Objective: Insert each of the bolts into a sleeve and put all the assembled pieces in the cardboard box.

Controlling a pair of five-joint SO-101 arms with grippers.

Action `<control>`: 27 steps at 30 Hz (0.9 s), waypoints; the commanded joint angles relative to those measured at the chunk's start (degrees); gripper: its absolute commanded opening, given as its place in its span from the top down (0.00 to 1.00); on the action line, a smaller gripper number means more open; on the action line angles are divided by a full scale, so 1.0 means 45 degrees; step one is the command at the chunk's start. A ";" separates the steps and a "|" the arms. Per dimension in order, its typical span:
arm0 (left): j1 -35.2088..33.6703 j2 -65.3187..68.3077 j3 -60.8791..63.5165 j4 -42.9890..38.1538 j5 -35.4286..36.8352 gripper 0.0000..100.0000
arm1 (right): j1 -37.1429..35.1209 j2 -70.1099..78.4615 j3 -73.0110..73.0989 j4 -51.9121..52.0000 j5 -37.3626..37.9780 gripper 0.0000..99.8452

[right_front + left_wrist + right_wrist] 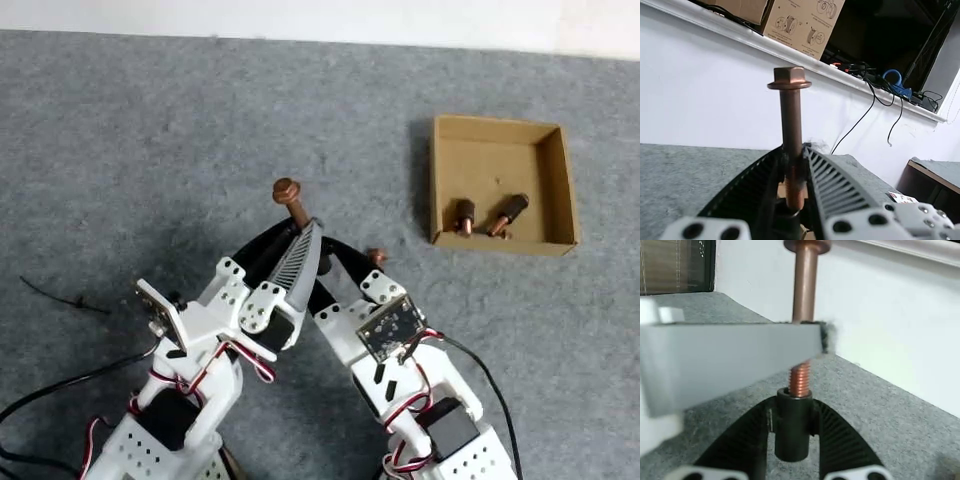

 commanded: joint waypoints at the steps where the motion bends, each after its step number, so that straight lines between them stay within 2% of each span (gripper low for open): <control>1: -0.0361 0.0010 0.0244 -0.0020 -0.0137 0.99 | 0.0147 -0.0225 -0.0947 -0.0361 0.0078 0.99; 17: -0.0283 0.0244 0.0264 0.0039 -0.0137 0.99 | 0.0107 -0.0225 -0.1123 -0.0400 0.0078 0.99; 21: 0.0342 0.1280 0.0264 -0.0039 -0.0156 0.99 | 0.0107 -0.0225 -0.1573 -0.0400 0.0078 0.99; 27: 0.0713 0.2471 0.0205 -0.0469 -0.1270 0.99 | 0.0107 -0.0225 -0.1631 -0.0381 0.0078 0.99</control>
